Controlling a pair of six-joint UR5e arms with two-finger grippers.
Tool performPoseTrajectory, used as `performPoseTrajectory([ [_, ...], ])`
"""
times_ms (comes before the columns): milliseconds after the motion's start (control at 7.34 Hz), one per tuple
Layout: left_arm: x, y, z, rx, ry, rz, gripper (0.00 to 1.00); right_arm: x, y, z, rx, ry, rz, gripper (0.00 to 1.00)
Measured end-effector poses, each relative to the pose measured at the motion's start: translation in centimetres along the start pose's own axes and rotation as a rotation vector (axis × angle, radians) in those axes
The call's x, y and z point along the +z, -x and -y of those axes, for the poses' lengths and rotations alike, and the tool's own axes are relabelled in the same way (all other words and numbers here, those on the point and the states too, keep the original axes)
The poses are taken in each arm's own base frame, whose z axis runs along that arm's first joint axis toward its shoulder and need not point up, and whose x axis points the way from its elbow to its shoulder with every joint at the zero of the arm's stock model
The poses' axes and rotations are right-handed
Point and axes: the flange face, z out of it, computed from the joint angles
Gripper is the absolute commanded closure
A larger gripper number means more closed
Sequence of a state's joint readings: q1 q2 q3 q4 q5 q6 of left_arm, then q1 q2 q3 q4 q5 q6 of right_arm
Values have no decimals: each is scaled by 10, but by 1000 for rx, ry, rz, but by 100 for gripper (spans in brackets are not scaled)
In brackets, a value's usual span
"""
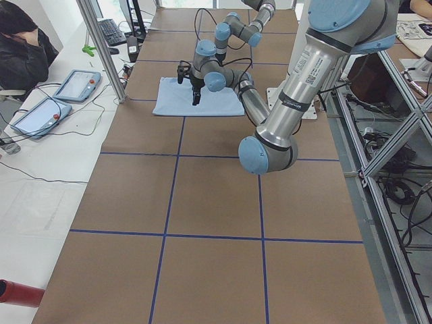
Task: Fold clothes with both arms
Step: 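Move the left gripper to the shirt's near corner while the right gripper rises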
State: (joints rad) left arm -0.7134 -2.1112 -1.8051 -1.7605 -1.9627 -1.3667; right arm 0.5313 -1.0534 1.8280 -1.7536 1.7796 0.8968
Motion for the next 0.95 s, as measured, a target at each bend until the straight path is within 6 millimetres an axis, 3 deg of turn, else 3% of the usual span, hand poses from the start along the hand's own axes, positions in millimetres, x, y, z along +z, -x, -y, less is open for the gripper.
performPoseTrajectory([
  [272, 22, -4, -46, -178, 63, -10, 1, -35, 6, -6, 39, -2, 115, 0],
  [545, 64, -19, -129, -331, 67, 38, 5, -59, 5, -11, 104, 10, 195, 0],
  [681, 84, -23, -173, -380, 67, 93, 6, -62, 4, -12, 128, 14, 206, 0],
  [953, 105, -21, -221, -424, 59, 177, 12, -62, 4, -12, 150, 18, 209, 0],
])
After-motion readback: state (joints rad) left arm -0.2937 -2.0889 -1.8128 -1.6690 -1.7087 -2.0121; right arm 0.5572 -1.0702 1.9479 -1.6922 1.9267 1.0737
